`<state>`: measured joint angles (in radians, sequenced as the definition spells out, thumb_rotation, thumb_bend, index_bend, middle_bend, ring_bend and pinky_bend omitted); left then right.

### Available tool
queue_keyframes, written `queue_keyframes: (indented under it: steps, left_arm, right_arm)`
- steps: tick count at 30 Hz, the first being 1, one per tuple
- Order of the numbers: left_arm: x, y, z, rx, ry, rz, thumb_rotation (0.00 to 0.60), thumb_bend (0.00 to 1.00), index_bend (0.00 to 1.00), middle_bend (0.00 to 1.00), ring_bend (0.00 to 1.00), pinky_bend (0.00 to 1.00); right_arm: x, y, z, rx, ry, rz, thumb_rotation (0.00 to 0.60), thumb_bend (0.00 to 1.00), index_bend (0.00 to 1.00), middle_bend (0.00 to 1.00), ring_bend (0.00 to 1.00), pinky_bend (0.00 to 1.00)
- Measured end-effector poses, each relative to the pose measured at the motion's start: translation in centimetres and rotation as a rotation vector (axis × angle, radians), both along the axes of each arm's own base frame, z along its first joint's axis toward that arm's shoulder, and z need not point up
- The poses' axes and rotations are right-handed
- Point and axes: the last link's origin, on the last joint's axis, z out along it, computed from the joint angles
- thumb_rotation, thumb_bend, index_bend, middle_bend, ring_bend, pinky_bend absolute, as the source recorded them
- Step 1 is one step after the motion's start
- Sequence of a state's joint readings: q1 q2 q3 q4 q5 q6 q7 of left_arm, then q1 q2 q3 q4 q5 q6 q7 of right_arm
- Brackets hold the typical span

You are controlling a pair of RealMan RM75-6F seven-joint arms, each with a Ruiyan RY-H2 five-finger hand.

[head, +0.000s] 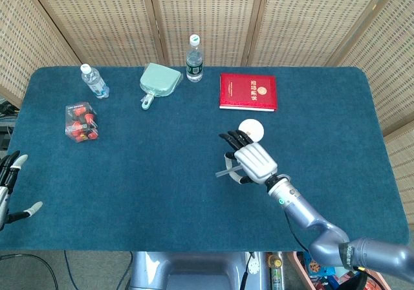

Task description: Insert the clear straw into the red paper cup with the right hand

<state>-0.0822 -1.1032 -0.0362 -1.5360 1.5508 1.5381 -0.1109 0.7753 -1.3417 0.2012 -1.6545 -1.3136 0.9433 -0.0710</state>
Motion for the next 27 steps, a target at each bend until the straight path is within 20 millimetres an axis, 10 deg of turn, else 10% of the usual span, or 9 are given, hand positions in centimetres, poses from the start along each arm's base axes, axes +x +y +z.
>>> queue_keyframes:
  steps: [12, 27]
  left_arm:
    - [-0.1, 0.4, 0.2, 0.026, 0.013, 0.012, 0.600, 0.15, 0.00, 0.00, 0.00, 0.00]
    - [0.0, 0.4, 0.3, 0.040, 0.016, 0.019, 0.600, 0.15, 0.00, 0.00, 0.00, 0.00]
  right_arm:
    - [2.0, -4.3, 5.8, 0.058, -0.466, -0.282, 0.600, 0.51, 0.64, 0.12, 0.00, 0.00]
    - [2.3, -9.8, 3.2, 0.090, -0.807, -0.522, 0.600, 0.51, 0.65, 0.13, 0.00, 0.00]
